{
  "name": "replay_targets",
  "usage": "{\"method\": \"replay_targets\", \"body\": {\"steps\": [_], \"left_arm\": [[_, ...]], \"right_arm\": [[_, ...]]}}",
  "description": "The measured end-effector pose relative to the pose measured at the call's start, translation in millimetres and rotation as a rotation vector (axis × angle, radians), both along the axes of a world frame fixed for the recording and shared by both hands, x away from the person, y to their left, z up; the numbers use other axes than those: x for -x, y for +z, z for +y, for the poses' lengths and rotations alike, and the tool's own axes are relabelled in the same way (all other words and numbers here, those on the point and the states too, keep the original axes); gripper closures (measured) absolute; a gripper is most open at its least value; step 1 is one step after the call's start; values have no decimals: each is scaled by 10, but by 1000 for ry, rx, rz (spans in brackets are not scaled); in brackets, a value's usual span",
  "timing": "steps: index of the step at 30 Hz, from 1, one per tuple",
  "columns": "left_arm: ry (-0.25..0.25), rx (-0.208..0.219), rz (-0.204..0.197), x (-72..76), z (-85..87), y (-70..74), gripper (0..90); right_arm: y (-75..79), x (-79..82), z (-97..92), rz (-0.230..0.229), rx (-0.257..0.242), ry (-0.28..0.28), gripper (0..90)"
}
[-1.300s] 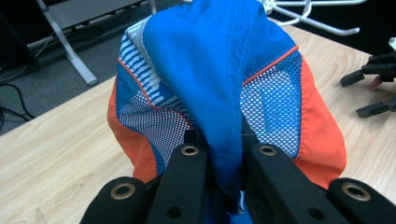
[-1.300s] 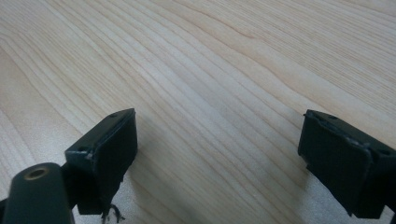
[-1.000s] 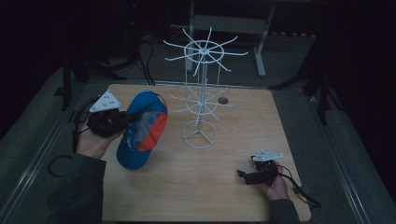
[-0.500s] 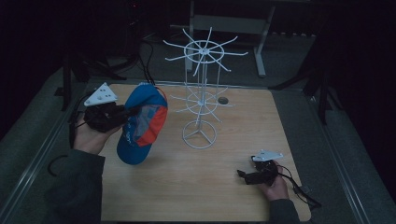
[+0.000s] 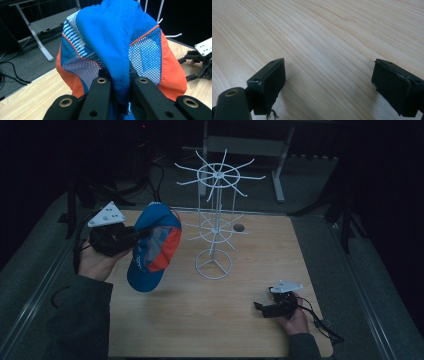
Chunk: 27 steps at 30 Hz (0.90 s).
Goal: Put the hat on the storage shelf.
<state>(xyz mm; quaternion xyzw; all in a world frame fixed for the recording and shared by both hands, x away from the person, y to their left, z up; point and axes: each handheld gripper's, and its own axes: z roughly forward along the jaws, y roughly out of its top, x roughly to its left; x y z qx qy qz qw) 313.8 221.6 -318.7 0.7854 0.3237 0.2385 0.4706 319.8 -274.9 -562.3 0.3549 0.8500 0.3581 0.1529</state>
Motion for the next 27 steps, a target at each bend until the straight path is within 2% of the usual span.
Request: {"method": "replay_targets", "body": {"steps": [9, 27], "left_arm": [[-6, 1, -15, -11, -8, 107, 884], [-10, 40, -44, -16, 37, 250, 885]], "right_arm": [[0, -1, 0, -1, 0, 1, 117], [0, -1, 0, -1, 0, 1, 116]]}}
